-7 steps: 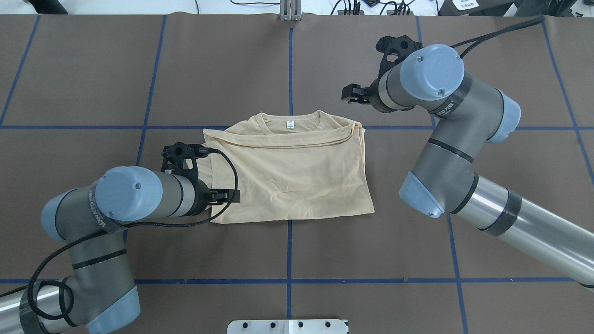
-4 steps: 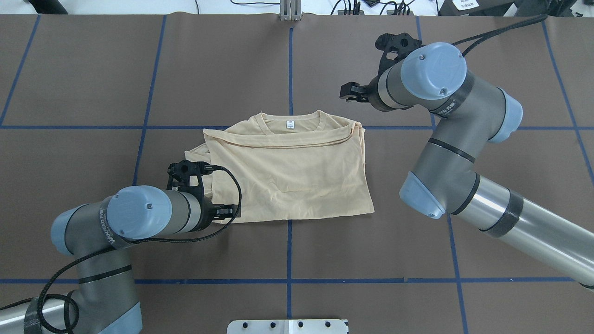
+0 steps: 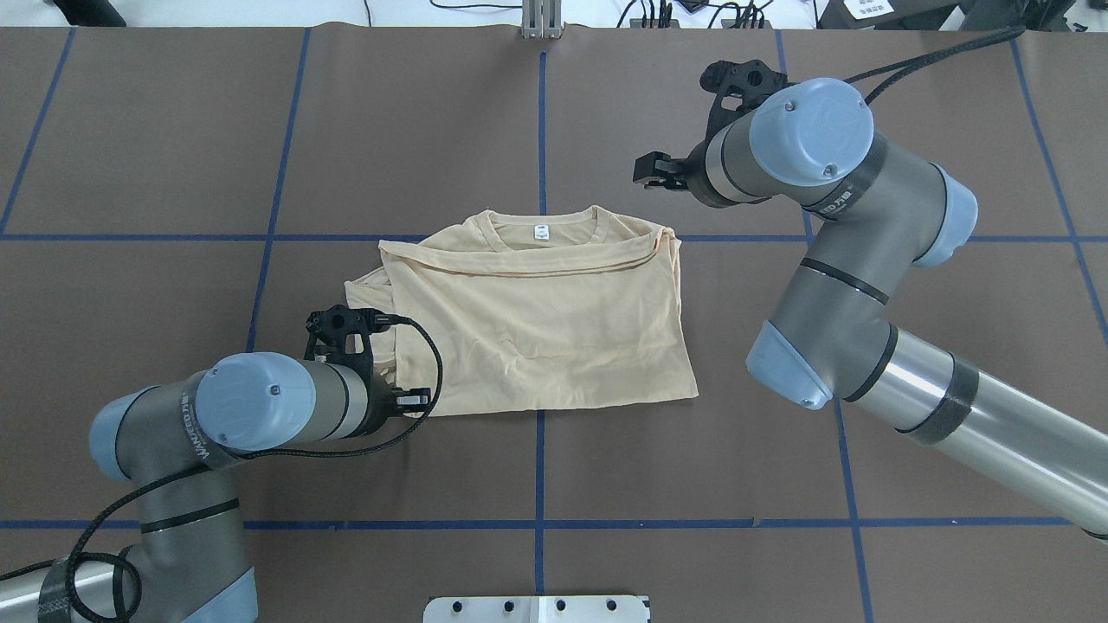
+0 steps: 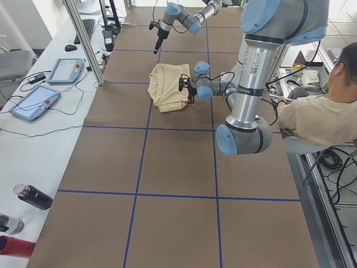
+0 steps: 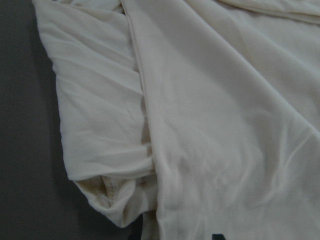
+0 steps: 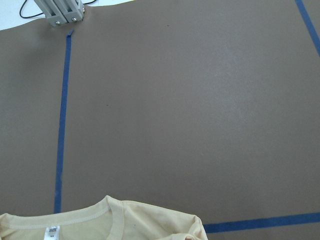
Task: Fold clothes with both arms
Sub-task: 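Lower the left gripper to the folded shirt's side edge and grasp it, then drag the grasped side with the left gripper away from the robot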
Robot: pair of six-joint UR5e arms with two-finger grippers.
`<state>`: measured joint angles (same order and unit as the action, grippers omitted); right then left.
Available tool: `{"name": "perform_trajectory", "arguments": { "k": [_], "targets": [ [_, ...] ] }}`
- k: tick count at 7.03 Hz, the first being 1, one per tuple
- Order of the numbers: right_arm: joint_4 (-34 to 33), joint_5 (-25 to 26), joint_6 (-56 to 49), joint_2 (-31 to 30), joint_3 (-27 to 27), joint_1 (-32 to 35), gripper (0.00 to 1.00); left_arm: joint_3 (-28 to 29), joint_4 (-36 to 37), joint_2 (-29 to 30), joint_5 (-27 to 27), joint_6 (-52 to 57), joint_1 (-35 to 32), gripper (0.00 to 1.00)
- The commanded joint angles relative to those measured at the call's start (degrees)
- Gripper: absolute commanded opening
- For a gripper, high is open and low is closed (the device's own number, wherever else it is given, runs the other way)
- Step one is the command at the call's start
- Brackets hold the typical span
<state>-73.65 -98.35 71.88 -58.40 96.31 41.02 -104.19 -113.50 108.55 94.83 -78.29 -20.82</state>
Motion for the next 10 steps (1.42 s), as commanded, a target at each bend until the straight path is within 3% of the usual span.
{"name": "perform_trajectory", "arguments": {
  "k": [1,4,6,7,8,10],
  "targets": [
    [0.0,0.0,-0.07,0.04,-0.07,-0.06,1.0,-1.0,0.12,-0.18,0.18,0.16,0.08,0.0],
    [0.0,0.17,0.11,-0.05,-0.07,-0.59,1.0,-2.68,0.21,-3.85,-0.08,4.43,-1.31,0.0],
    [0.09,0.35,0.28,-0.05,-0.07,-0.85,1.0,-0.58,0.21,-4.22,-0.17,14.08,-8.58,0.0],
    [0.09,0.44,0.8,-0.05,0.02,-0.94,1.0,3.52,-0.14,-3.7,0.01,18.74,-13.32,0.0],
    [0.09,0.44,1.07,0.04,0.11,-1.12,1.0,9.3,-0.93,0.83,0.09,23.58,-18.41,0.0],
    [0.09,0.44,1.07,0.04,0.02,-1.29,1.0,28.15,-8.62,13.99,0.18,26.61,-25.12,0.0]
  ]
}}
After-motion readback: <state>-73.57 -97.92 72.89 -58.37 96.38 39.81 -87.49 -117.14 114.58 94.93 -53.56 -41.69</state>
